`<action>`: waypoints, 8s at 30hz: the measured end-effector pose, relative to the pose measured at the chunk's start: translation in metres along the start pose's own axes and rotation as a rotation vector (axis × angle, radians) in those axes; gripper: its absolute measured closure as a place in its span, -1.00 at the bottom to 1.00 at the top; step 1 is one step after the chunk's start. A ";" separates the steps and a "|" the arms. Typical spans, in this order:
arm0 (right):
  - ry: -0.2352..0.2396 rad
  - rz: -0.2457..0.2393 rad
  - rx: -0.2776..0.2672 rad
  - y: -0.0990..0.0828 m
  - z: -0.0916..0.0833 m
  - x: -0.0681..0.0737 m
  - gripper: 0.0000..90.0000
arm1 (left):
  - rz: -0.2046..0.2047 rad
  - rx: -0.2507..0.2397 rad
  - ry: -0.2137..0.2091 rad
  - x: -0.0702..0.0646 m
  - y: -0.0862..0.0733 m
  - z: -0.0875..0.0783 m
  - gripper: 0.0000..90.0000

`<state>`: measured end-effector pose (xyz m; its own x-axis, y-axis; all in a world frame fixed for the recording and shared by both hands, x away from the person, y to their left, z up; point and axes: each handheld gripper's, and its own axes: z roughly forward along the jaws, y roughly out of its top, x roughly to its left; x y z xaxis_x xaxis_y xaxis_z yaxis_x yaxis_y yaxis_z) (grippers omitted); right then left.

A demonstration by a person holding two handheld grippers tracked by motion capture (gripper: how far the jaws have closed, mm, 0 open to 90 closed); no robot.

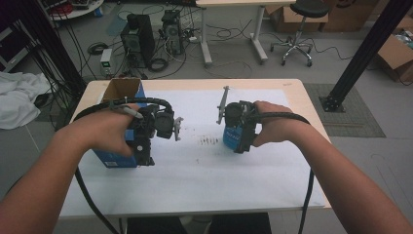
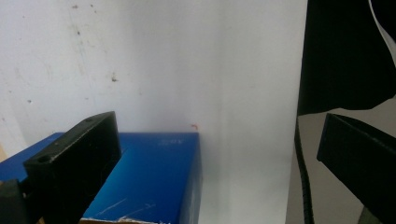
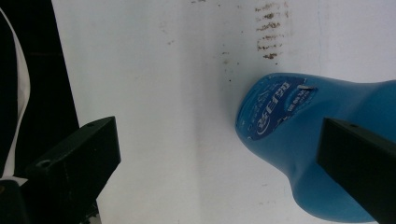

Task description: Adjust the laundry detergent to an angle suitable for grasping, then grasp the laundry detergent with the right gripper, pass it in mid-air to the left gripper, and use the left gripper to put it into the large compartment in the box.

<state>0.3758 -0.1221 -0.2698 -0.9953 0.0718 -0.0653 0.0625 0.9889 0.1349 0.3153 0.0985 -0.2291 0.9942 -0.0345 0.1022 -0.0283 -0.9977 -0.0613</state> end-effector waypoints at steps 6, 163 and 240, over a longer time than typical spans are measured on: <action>-0.011 0.003 -0.007 0.003 -0.005 0.005 -1.00 | 0.010 0.013 0.015 -0.004 -0.002 -0.004 -1.00; -0.230 0.515 -0.993 -0.112 0.144 -0.029 -0.49 | 0.041 -0.056 0.052 -0.024 -0.008 0.003 -1.00; 0.094 0.001 -0.975 -0.046 0.109 0.036 0.03 | 0.042 -0.078 -0.003 0.000 0.027 0.007 -1.00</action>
<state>0.3454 -0.1510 -0.3860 -0.9998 0.0202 0.0092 0.0173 0.4448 0.8955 0.3156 0.0717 -0.2375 0.9922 -0.0768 0.0980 -0.0784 -0.9968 0.0121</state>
